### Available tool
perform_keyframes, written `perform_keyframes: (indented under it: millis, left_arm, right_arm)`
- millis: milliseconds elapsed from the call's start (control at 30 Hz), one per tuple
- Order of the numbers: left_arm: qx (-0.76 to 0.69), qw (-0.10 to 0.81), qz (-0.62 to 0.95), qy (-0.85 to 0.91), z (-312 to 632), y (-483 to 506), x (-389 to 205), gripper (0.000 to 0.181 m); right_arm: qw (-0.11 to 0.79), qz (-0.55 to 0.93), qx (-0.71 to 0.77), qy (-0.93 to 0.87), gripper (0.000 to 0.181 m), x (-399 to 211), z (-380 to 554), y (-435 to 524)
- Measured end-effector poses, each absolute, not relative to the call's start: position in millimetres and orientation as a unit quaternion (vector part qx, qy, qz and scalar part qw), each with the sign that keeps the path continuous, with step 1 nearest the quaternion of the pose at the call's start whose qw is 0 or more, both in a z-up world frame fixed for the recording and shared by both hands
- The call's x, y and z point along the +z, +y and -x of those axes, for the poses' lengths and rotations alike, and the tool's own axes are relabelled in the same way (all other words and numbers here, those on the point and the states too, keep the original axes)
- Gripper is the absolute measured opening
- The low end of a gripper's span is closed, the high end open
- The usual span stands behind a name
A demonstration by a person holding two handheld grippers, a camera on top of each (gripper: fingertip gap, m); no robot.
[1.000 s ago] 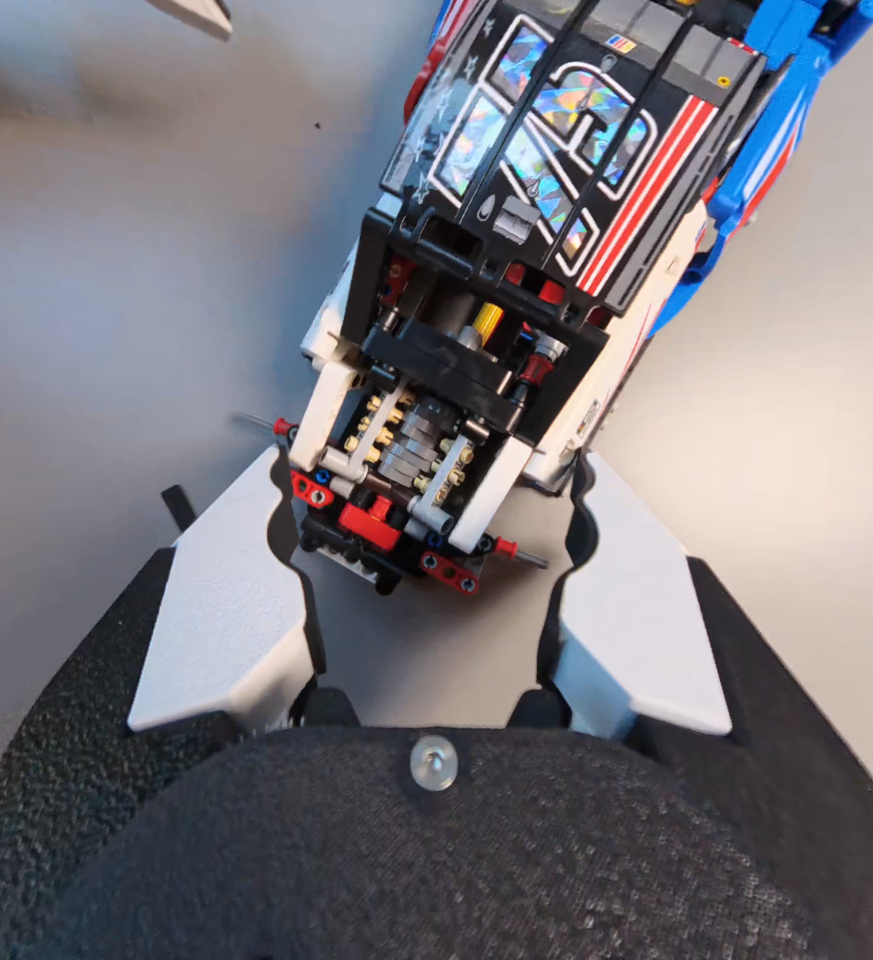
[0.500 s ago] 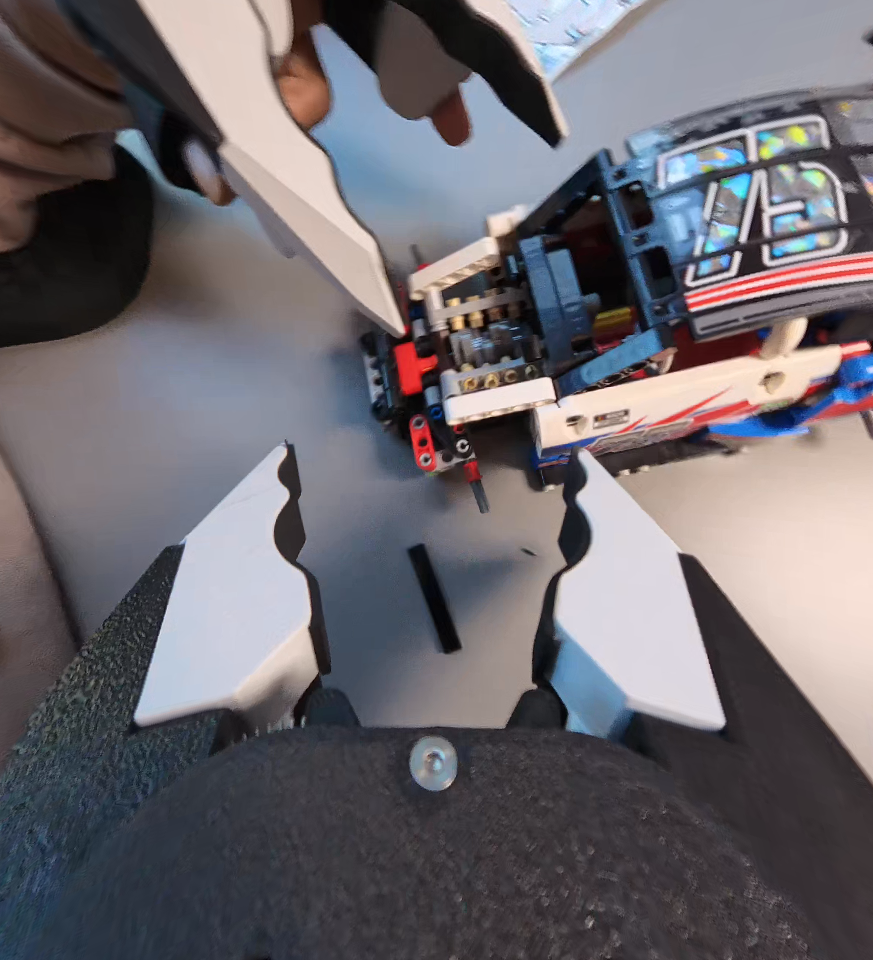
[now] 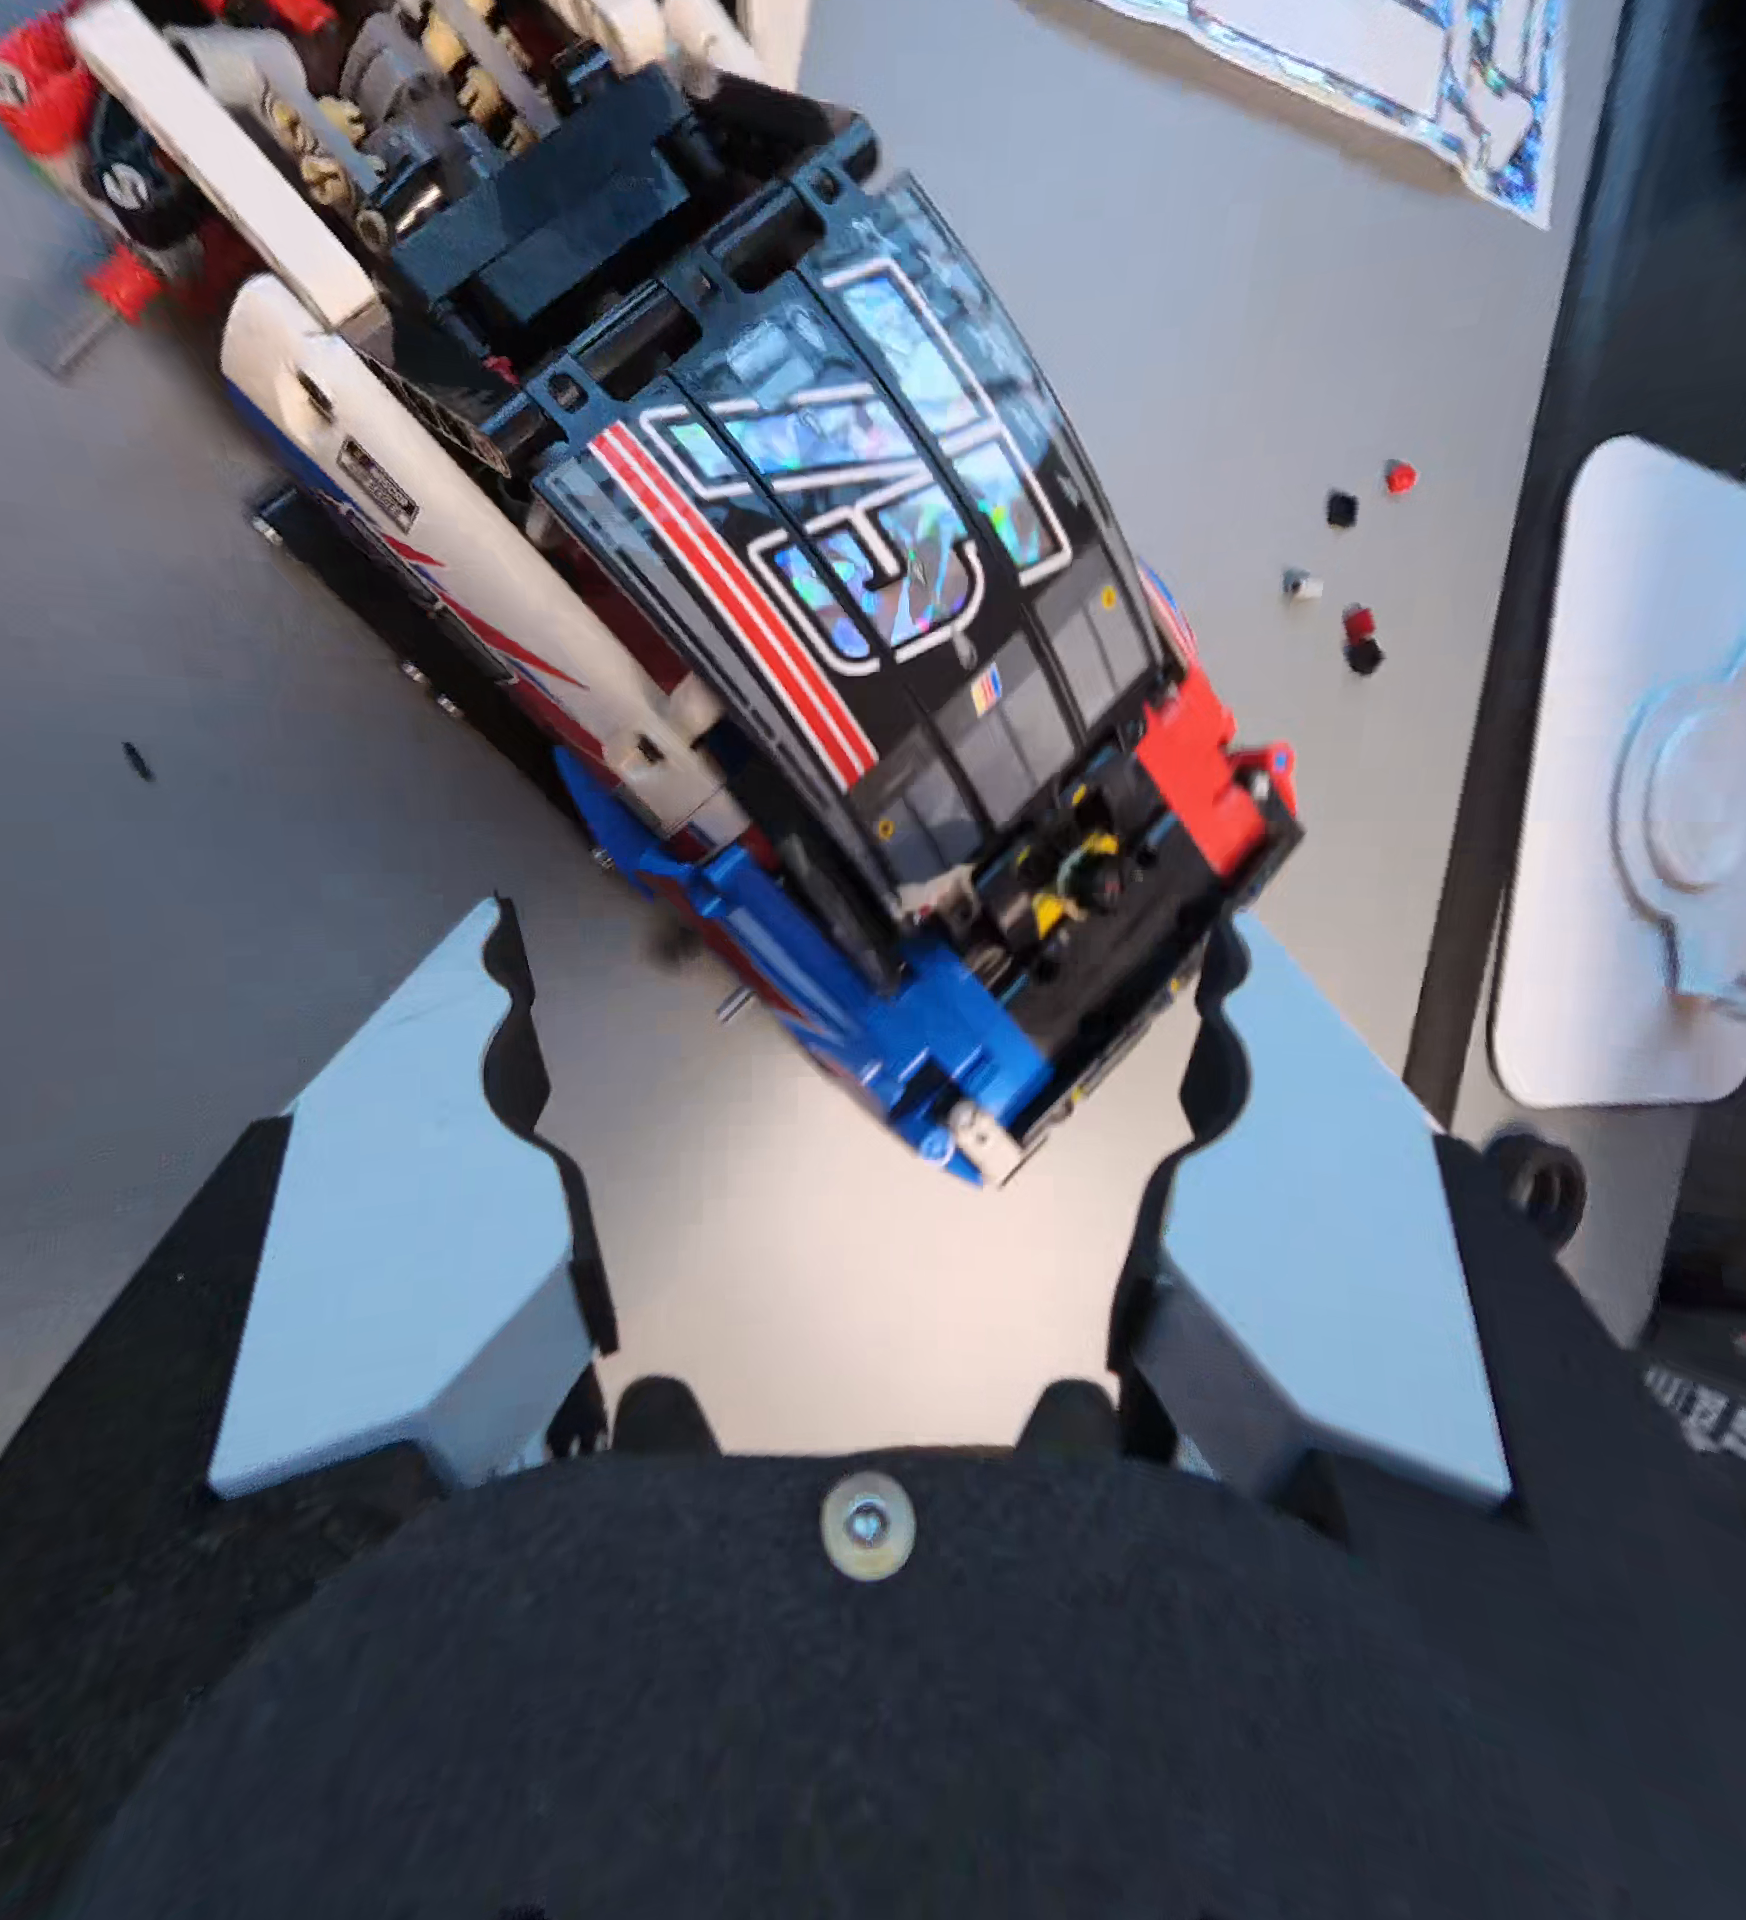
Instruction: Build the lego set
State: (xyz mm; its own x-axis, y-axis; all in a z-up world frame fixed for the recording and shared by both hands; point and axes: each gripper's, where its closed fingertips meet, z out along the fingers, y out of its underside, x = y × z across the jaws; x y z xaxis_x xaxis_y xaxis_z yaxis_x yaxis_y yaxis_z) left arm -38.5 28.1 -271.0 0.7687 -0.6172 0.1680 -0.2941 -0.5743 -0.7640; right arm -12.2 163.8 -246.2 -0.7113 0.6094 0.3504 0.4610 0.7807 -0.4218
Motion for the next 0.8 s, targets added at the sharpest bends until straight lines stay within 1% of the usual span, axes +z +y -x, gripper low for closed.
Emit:
perform_keyframes:
  millis: [100, 133, 167, 233, 300, 400, 533, 600, 733, 800]
  left_arm:
    - [-0.245, 0.353, 0.842, 0.325, 44, 37, -271, 0.100]
    - [-0.254, 0.342, 0.837, 0.343, 47, 40, -271, 0.100]
    - [-0.258, 0.329, 0.835, 0.357, 52, 43, -271, 0.098]
    - [-0.243, 0.307, 0.850, 0.353, 70, 53, -270, 0.090]
    - [-0.227, 0.345, 0.855, 0.314, 90, 70, -256, 0.081]
    - [-0.220, 0.434, 0.836, 0.254, 105, 81, -225, 0.082]
    - [-0.160, 0.471, 0.832, 0.246, 97, 74, -223, 0.084]
    - [-0.161, 0.484, 0.828, 0.233, 88, 70, -220, 0.084]
    - [-0.184, 0.564, 0.790, 0.154, 77, 66, -191, 0.074]
    - [-0.175, 0.604, 0.769, 0.114, 81, 60, -177, 0.071]
  right_arm:
    - [0.242, 0.252, 0.125, -0.929, 0.124, -256, 20, 164]
    - [0.230, 0.257, 0.133, -0.929, 0.122, -259, 18, 162]
    - [0.217, 0.273, 0.142, -0.926, 0.113, -262, 13, 162]
    - [0.240, 0.305, 0.133, -0.912, 0.112, -264, 9, 173]
    - [0.264, 0.354, 0.131, -0.887, 0.106, -263, 3, 185]
    - [0.282, 0.417, 0.153, -0.850, 0.103, -260, -6, 186]
    - [0.291, 0.433, 0.141, -0.841, 0.103, -261, -5, 184]
    - [0.291, 0.439, 0.137, -0.839, 0.103, -261, 0, 184]
    - [0.304, 0.461, 0.141, -0.822, 0.103, -260, 11, 185]
    - [0.326, 0.473, 0.162, -0.802, 0.100, -252, 13, 179]
